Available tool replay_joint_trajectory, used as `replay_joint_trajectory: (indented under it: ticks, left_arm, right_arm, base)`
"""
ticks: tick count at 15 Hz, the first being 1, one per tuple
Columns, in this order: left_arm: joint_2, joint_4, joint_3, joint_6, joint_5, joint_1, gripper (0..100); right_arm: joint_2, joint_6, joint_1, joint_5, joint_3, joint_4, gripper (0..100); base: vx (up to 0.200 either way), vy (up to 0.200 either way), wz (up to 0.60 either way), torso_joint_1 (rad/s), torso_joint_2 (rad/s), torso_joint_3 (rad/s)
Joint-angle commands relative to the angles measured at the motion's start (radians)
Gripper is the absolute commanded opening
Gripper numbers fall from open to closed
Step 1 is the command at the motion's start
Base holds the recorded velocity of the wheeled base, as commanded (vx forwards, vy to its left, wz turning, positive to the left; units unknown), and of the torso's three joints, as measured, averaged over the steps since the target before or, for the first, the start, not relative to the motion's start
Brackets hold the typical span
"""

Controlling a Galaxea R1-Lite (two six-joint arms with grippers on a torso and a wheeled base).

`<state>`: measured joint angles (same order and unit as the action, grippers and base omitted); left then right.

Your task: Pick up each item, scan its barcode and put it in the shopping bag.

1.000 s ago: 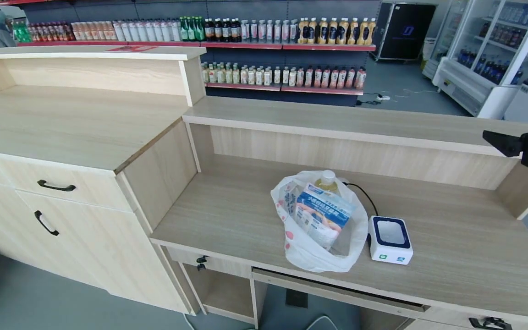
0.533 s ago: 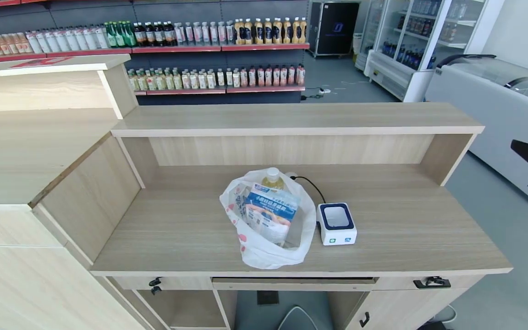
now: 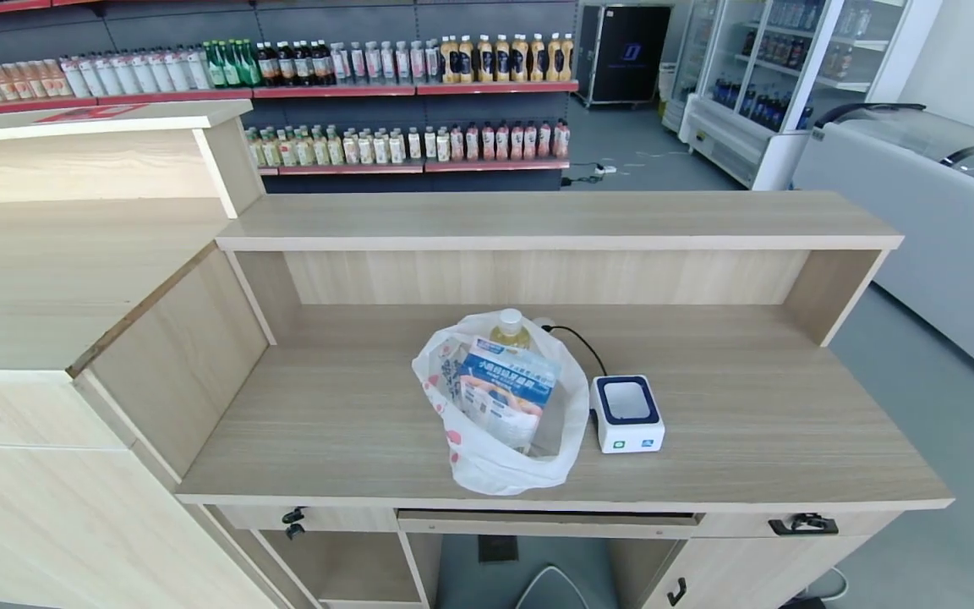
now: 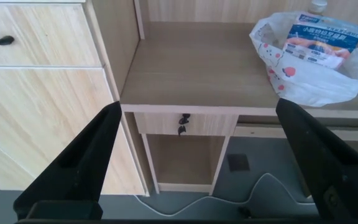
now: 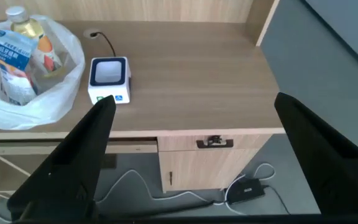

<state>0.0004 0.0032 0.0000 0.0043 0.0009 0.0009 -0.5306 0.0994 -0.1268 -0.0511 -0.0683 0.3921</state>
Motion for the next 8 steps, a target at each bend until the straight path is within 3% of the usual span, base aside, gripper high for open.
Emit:
replay_joint_trajectory:
  ticks: [1, 4, 8]
  left_arm:
    - [0.000, 0.000, 0.000, -0.001, 0.001, 0.001, 100]
    - [0.000, 0.000, 0.000, 0.000, 0.001, 0.001, 100]
    - [0.000, 0.000, 0.000, -0.001, 0.001, 0.001, 100]
  right_arm:
    - [0.293, -0.041, 0.056, 0.019, 0.068, -0.168, 100]
    - [0.446, -0.078, 0.065, 0.020, 0.068, -0.358, 100]
    - [0.505, -0.090, 0.115, 0.053, 0.068, -0.375, 100]
  base:
    - [0.000, 0.000, 0.00, 0.000, 0.00, 0.000]
    - [0.000, 0.000, 0.00, 0.000, 0.00, 0.000]
    - [0.000, 0.000, 0.00, 0.000, 0.00, 0.000]
